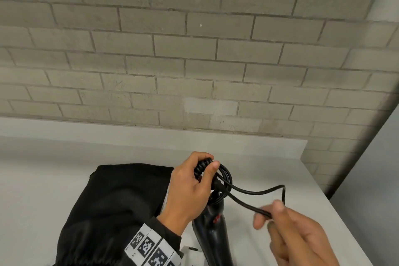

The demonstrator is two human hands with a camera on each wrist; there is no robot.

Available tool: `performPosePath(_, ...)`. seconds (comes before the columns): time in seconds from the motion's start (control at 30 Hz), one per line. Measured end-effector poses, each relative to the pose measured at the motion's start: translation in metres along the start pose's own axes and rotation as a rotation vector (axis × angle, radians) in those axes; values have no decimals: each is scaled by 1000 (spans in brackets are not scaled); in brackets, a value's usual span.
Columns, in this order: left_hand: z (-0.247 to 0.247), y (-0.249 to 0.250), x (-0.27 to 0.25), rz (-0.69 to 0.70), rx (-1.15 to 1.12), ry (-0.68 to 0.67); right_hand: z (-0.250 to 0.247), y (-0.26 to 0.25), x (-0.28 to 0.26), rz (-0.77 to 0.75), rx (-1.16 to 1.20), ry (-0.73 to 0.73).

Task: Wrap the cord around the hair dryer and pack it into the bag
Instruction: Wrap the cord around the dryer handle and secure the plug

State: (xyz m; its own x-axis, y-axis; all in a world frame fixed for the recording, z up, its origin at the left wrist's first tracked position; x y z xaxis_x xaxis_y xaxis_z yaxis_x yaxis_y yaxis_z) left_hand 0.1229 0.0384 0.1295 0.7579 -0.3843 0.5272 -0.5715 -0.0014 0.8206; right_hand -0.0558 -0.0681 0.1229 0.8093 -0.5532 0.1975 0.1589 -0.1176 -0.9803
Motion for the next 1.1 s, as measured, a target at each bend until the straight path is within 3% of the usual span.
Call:
performPosePath(0.1, 0, -1, 0, -23, -31, -17, -26, -4, -8, -110, -264, 119)
performPosePath(0.23, 3, -9, 2, -121, -134, -43, -50, 1, -11, -190, -236, 173)
performPosePath(0.3, 0, -13, 4, -144, -172, -31, -68, 11, -12, -227, -377, 220)
performPosePath(0.43, -1, -13, 6, -137, -164, -55, -84, 63, -10, -153, -477, 161)
performPosePath(0.6, 1, -12, 2, -115, -162, -79, -104, 76, -1, -84, -751, 199)
performPosePath(0.7, 2, -8, 2, -99, -132, -70, -96, 50, 5, -235, -919, 257)
performPosePath(0.87, 6, -3, 1, -85, -116, -74, -29, -10, -8, -686, -794, 357)
performPosePath(0.93, 6, -3, 1, -76, -102, -75, -6, -12, 3, -714, -851, 274)
performPosePath(1.03, 4, -4, 1, -72, -84, -57, 18, 0, 28, -649, -911, 18)
performPosePath(1.1, 4, -4, 1, -63, -72, -48, 29, -10, 33, -714, -897, -54)
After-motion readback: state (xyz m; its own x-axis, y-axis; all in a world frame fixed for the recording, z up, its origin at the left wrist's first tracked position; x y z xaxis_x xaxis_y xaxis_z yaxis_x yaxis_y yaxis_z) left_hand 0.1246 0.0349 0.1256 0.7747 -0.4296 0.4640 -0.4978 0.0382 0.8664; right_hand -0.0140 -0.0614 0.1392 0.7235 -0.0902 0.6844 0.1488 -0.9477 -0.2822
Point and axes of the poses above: each hand's wrist, its own x-axis towards the middle knuckle, its own z-axis out of the palm, y = z × x, the point moved 10 cm from there along x, towards the middle knuckle, and after that the axes turned 5 degrees about -z, right-handed, at the moved point
